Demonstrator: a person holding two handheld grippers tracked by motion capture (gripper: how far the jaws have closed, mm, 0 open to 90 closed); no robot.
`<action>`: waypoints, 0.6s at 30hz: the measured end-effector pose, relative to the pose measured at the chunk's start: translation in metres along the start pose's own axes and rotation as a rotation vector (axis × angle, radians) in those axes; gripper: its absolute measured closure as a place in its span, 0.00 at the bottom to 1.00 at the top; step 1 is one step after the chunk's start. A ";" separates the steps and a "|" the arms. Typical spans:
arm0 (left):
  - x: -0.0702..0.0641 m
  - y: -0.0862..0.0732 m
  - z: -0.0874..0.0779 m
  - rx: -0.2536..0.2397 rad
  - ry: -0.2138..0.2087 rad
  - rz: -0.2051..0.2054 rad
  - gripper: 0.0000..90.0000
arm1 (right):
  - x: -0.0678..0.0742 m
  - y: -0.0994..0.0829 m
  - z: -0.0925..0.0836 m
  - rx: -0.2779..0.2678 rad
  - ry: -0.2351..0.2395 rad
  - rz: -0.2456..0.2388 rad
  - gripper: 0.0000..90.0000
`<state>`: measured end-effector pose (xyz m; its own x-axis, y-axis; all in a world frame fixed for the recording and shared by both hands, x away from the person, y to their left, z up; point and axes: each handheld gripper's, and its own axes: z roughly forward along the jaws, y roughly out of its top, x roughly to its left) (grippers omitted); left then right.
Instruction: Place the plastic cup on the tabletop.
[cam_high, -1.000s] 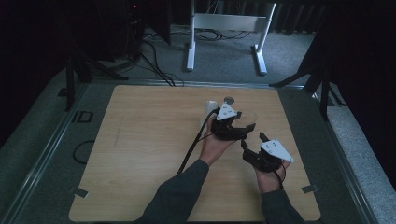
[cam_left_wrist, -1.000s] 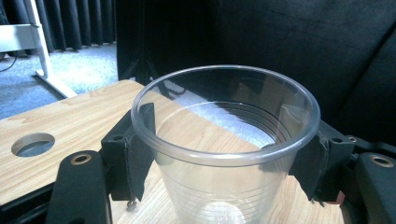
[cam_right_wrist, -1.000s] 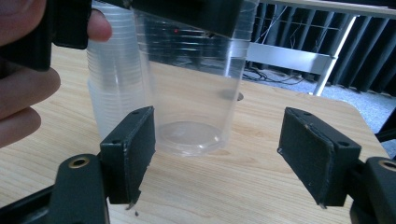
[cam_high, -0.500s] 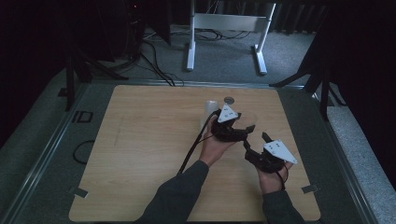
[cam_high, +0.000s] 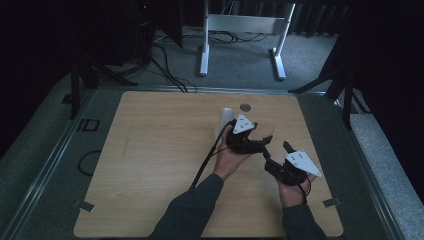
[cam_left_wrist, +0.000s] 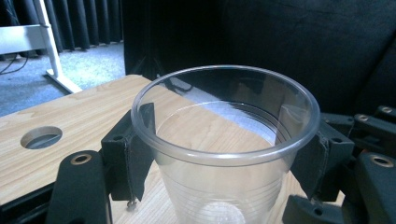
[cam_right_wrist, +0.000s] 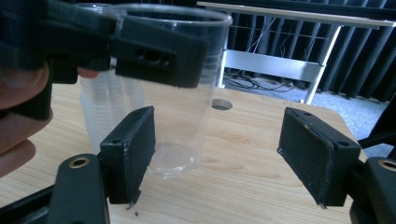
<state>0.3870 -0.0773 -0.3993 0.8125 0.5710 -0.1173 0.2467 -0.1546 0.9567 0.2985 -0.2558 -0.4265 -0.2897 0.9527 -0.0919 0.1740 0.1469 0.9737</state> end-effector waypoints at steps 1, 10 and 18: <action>-0.001 -0.001 0.000 -0.002 0.000 0.004 0.33 | 0.000 0.000 0.000 -0.002 -0.003 0.001 0.30; -0.002 -0.003 0.000 -0.006 0.008 0.013 0.33 | -0.005 0.002 -0.003 -0.011 -0.013 0.012 0.30; -0.001 -0.005 -0.001 -0.008 0.020 0.018 0.33 | -0.007 0.001 -0.004 -0.011 -0.017 0.013 0.30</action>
<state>0.3846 -0.0761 -0.4039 0.8060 0.5842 -0.0950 0.2281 -0.1586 0.9606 0.2969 -0.2631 -0.4238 -0.2717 0.9588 -0.0826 0.1673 0.1315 0.9771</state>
